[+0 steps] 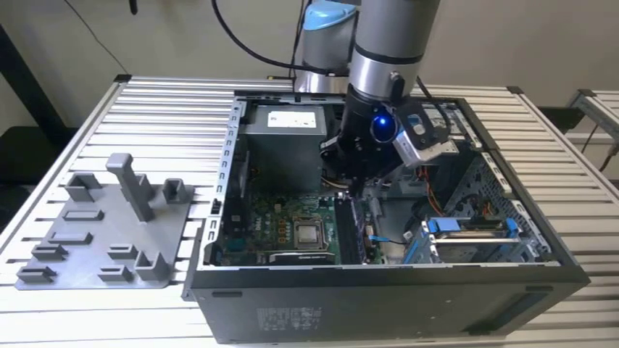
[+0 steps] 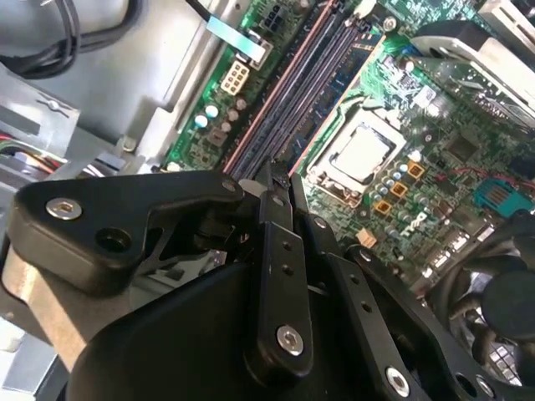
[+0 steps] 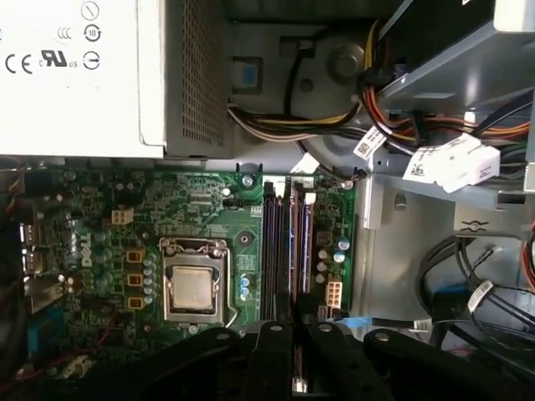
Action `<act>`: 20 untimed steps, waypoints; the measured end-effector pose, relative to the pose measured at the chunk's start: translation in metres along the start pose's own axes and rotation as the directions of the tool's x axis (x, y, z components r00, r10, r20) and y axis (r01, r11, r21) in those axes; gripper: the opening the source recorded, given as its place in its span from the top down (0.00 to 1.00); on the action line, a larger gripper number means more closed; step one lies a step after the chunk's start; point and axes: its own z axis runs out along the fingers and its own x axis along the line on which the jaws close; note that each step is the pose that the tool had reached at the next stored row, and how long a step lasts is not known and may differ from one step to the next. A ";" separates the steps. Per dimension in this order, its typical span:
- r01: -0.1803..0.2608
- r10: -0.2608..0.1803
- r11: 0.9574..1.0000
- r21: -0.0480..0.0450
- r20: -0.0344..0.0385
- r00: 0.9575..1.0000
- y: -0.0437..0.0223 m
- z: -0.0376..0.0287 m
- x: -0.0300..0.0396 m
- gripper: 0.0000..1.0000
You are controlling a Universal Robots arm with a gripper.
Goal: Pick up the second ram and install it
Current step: 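Insert the second ram into the second slot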
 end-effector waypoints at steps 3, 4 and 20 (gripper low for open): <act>0.000 0.000 1.000 0.000 0.000 1.000 0.0004 0.0055 0.0022 0.86; 0.000 0.000 1.000 0.000 0.000 1.000 0.0005 0.0073 0.0022 0.86; 0.000 0.000 1.000 0.000 0.000 1.000 -0.0043 0.0357 0.0059 0.86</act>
